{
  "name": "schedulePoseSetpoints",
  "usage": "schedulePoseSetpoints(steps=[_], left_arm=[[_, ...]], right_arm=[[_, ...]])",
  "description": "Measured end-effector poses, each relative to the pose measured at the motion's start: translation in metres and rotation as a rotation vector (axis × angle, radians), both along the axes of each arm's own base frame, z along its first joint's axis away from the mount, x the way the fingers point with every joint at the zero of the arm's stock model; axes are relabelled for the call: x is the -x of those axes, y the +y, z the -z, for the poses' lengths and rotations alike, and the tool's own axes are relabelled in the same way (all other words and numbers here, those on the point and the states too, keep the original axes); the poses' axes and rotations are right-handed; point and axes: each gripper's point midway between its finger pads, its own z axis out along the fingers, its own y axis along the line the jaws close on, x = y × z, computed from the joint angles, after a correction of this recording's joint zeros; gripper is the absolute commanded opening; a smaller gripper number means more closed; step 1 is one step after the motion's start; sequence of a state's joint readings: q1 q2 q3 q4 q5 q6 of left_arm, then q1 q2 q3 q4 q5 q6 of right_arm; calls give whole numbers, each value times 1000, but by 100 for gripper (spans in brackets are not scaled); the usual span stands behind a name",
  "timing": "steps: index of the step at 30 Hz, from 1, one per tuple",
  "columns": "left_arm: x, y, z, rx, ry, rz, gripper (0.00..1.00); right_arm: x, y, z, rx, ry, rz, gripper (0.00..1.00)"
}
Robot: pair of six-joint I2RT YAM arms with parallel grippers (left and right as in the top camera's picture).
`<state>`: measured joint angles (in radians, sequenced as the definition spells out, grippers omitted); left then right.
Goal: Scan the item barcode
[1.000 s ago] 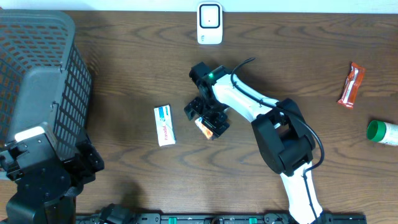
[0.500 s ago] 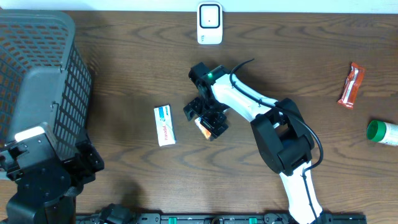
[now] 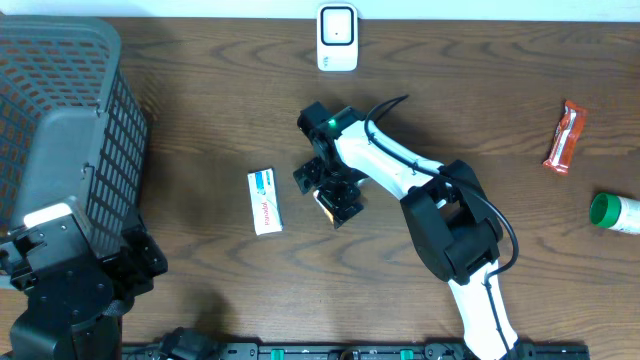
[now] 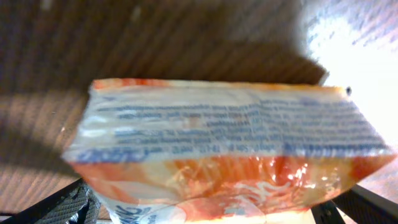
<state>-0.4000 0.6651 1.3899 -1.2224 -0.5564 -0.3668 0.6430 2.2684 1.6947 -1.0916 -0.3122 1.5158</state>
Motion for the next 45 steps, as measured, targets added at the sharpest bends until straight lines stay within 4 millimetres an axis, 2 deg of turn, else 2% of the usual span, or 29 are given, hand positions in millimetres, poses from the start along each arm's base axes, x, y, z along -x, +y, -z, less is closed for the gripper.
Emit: schedulePoseSetpoints(steps=[10, 15, 21, 36, 42, 45], left_arm=[[0, 0, 0, 0, 0, 0, 91], [0, 0, 0, 0, 0, 0, 91], [0, 0, 0, 0, 0, 0, 91], [0, 0, 0, 0, 0, 0, 91], [0, 0, 0, 0, 0, 0, 91], [0, 0, 0, 0, 0, 0, 91]], right_arm=[[-12, -20, 0, 39, -49, -72, 98], [-15, -22, 1, 46, -64, -82, 88], [-19, -19, 2, 52, -96, -92, 72], [-22, -19, 2, 47, -118, -146, 69], [-18, -24, 2, -56, -58, -221, 65], [-15, -26, 0, -164, -12, -251, 66]])
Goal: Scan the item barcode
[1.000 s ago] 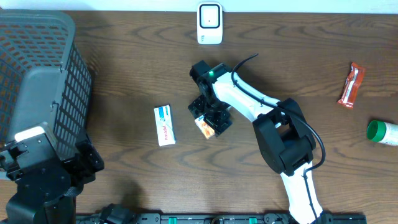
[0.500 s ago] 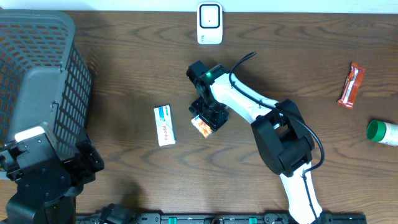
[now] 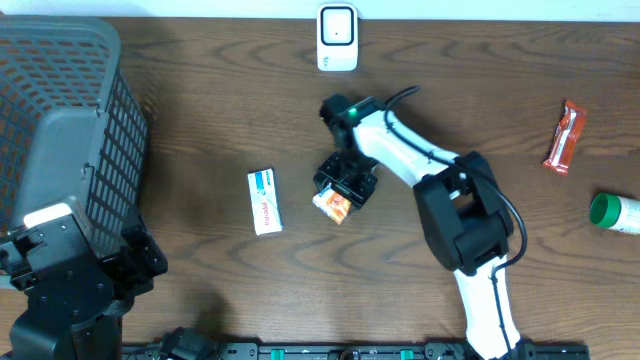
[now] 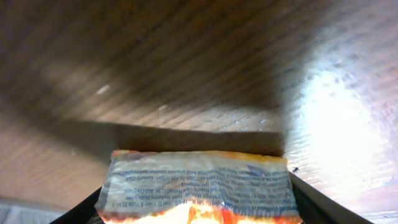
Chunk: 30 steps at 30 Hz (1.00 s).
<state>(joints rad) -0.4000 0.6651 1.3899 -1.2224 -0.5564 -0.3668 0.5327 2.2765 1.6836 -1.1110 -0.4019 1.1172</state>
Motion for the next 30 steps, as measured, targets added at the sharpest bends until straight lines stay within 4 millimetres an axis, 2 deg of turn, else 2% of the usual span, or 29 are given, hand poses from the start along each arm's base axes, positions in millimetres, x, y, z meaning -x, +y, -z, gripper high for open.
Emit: schedulePoseSetpoints(steps=[7, 15, 20, 27, 30], left_arm=[[0, 0, 0, 0, 0, 0, 92], [0, 0, 0, 0, 0, 0, 92], [0, 0, 0, 0, 0, 0, 91], [0, 0, 0, 0, 0, 0, 91], [0, 0, 0, 0, 0, 0, 91]], right_arm=[[5, -2, -10, -302, 112, -62, 66], [11, 4, -36, -601, 169, -88, 64], [21, -1, -46, -675, 235, -66, 62], [26, -6, -54, -709, 241, -79, 63], [24, -5, -68, -724, 200, -101, 64]])
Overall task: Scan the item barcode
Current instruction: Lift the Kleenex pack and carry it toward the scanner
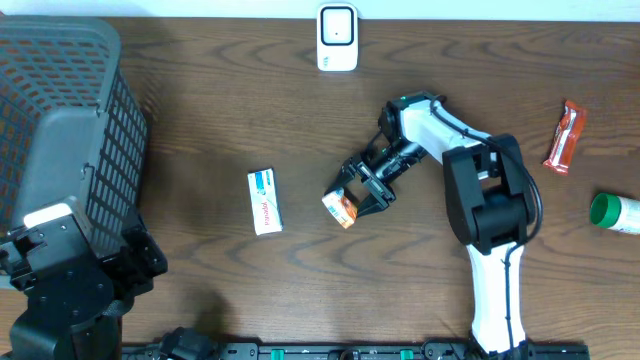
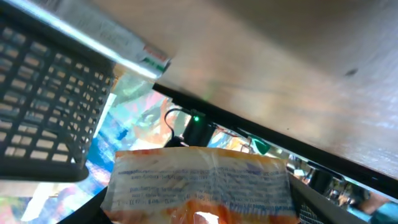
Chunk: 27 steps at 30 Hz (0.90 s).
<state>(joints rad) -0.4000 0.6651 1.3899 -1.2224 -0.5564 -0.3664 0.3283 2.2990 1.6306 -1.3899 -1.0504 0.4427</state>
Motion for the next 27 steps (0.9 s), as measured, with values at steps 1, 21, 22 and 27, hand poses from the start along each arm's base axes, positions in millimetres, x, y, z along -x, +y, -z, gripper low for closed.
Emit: schedulePoseSetpoints(steps=[1, 21, 22, 27], left_arm=[[0, 0, 0, 0, 0, 0, 91], [0, 0, 0, 0, 0, 0, 91], [0, 0, 0, 0, 0, 0, 91], [0, 0, 0, 0, 0, 0, 92]], right_arm=[[-1, 0, -7, -6, -18, 0, 64], [19, -8, -157, -108, -386, 25, 68], [20, -8, -158, -108, -387, 25, 67], [6, -7, -153, -101, -482, 18, 62]])
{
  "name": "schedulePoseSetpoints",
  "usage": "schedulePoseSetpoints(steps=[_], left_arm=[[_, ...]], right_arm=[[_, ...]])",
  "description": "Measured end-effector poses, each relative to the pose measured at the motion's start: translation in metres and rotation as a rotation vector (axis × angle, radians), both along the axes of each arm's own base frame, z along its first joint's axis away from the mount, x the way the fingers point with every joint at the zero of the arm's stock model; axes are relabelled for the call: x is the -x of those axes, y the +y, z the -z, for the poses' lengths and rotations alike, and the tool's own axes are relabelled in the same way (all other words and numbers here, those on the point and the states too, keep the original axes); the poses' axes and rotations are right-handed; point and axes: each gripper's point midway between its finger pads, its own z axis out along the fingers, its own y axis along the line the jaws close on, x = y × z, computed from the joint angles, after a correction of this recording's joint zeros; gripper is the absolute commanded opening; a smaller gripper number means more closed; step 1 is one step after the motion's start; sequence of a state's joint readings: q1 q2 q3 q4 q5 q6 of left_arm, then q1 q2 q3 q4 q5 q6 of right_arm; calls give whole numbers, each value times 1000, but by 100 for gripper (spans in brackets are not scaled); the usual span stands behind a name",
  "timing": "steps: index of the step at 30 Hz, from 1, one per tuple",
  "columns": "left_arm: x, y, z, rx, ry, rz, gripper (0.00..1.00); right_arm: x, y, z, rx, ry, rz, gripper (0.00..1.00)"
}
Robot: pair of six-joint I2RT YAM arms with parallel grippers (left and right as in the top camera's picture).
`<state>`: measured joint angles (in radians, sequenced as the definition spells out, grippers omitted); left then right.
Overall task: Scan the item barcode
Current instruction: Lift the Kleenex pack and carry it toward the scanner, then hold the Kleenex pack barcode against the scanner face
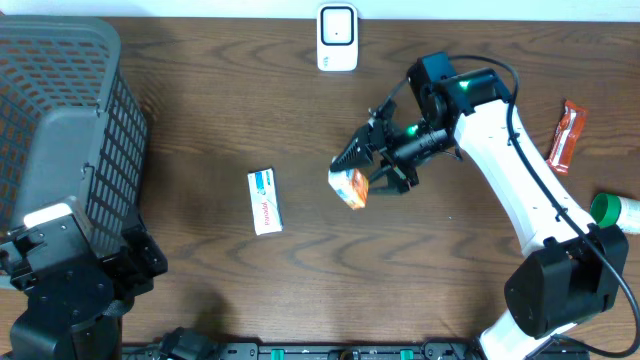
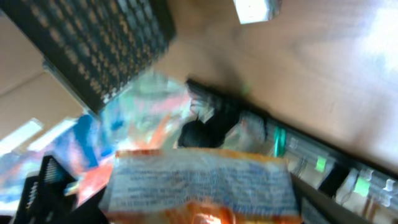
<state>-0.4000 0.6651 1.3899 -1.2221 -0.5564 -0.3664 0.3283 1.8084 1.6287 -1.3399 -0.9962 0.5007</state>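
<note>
My right gripper is shut on an orange and white snack packet, held up over the middle of the table with the wrist turned sideways. In the right wrist view the packet fills the bottom between the dark fingers, its printed white end facing the camera, blurred. The white barcode scanner stands at the table's far edge, apart from the packet. My left arm is folded at the near left corner and its fingers cannot be made out.
A grey mesh basket fills the left side. A small white box lies left of the packet. At the right lie a red snack bar and a green-capped bottle.
The right arm has swung out to the right and risen. The packet sits a little higher and farther back in the overhead view, still gripped. The wrist camera now faces the basket.
The right gripper was shut on the orange packet low over the table's middle. Then it held the packet slightly right, still facing the table. Then the wrist was turned sideways. Now the packet is raised, with the arm stretched from the right.
</note>
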Motion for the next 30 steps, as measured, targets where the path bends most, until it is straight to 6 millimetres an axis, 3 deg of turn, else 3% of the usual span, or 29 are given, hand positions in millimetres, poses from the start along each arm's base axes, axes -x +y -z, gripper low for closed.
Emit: schedulePoseSetpoints(steps=[4, 11, 14, 18, 20, 23, 25, 30], left_arm=[[0, 0, 0, 0, 0, 0, 92], [0, 0, 0, 0, 0, 0, 91], [0, 0, 0, 0, 0, 0, 91], [0, 0, 0, 1, 0, 0, 91], [0, 0, 0, 0, 0, 0, 91], [0, 0, 0, 1, 0, 0, 91], [0, 0, 0, 0, 0, 0, 91], [0, 0, 0, 0, 0, 0, 91]], right_arm=[[-36, -3, 15, 77, -205, 23, 64], [-123, -23, 24, 291, -615, 151, 73], [-160, -39, 18, 409, -769, 241, 73], [-202, -48, -6, 485, -972, 363, 68], [-215, -45, -17, 487, -1042, 399, 69], [-229, -40, -17, 492, -1093, 425, 90], [-233, -42, 0, 522, -1065, 419, 97], [-225, -56, 54, 655, -941, 361, 98]])
